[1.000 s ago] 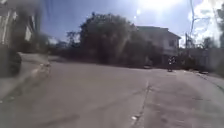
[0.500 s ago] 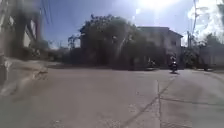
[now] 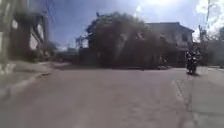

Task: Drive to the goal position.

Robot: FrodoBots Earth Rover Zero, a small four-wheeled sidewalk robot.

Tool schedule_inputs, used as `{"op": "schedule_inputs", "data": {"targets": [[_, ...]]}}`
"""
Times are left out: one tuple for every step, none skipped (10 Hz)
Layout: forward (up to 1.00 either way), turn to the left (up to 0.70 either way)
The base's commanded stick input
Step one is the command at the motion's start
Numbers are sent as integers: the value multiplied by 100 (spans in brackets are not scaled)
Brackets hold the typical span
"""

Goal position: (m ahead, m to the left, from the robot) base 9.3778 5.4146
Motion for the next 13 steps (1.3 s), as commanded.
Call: {"op": "schedule_inputs", "data": {"targets": [[100,-2],[100,-1],[100,1],[100,1],[100,8],[100,28],[100,36],[100,36],[100,35],[100,35],[100,33],[100,19],[100,1]]}}
